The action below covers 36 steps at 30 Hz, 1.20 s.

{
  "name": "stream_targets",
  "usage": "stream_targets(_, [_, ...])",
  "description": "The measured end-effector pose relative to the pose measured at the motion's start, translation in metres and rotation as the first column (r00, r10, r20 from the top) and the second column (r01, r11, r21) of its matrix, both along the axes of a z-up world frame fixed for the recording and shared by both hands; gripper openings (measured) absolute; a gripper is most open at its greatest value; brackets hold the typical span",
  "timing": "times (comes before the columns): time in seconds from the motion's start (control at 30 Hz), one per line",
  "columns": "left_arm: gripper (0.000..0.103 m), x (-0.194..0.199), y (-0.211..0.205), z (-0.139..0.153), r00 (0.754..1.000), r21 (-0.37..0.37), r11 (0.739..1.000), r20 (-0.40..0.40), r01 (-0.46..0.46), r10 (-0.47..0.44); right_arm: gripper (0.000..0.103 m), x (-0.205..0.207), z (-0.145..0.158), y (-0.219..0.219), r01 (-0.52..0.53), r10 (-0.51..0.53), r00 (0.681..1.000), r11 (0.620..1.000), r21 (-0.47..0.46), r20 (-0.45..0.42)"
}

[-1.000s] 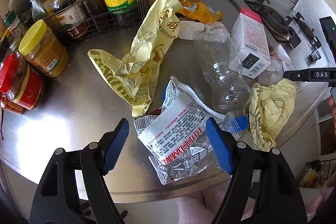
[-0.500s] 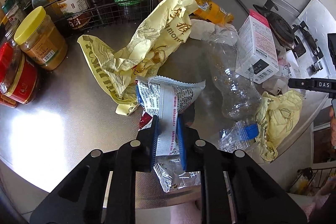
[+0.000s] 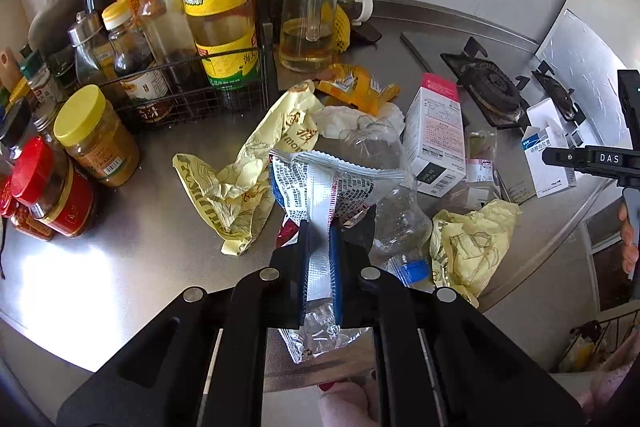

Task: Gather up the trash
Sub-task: 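Carry packet and box down over the floor bin and open both grippers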

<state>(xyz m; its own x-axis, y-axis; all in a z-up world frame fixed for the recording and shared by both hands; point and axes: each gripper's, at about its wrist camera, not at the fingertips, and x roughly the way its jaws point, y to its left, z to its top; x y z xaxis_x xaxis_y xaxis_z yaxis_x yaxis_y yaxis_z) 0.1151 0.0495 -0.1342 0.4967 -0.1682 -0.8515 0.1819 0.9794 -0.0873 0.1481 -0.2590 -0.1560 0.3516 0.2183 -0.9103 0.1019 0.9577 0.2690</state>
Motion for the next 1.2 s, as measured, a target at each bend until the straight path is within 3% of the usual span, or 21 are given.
stream_targets(0.3, [0.008, -0.046, -0.016, 0.049, 0.994, -0.020, 0.999, 0.094, 0.049, -0.047, 0.045, -0.058, 0.038, 0.000, -0.026, 0.020, 0.993, 0.999, 0.044, 0.118])
stream_targets(0.43, [0.008, -0.087, -0.028, 0.049, 0.994, -0.049, 0.997, 0.096, 0.053, -0.048, 0.045, -0.104, 0.041, 0.010, -0.092, 0.083, 0.979, 0.995, 0.044, 0.188])
stream_targets(0.57, [0.008, -0.130, -0.045, 0.030, 0.998, -0.070, 0.997, 0.060, 0.030, -0.026, 0.045, -0.146, 0.025, 0.013, -0.135, 0.121, 0.976, 0.989, 0.066, 0.180])
stream_targets(0.7, [0.008, -0.171, -0.063, -0.001, 1.000, -0.101, 0.995, -0.001, 0.022, -0.022, 0.045, -0.185, -0.009, 0.011, -0.181, 0.174, 0.978, 0.982, 0.051, 0.113])
stream_targets(0.87, [0.008, -0.197, -0.083, -0.061, 0.994, -0.121, 0.993, -0.111, 0.003, -0.017, 0.045, -0.223, -0.076, 0.011, -0.223, 0.223, 0.975, 0.974, 0.032, -0.003])
stream_targets(1.2, [0.008, -0.173, -0.117, -0.226, 0.947, -0.122, 0.990, -0.320, -0.071, 0.029, 0.045, -0.240, -0.245, 0.035, -0.254, 0.257, 0.962, 0.966, 0.045, -0.096])
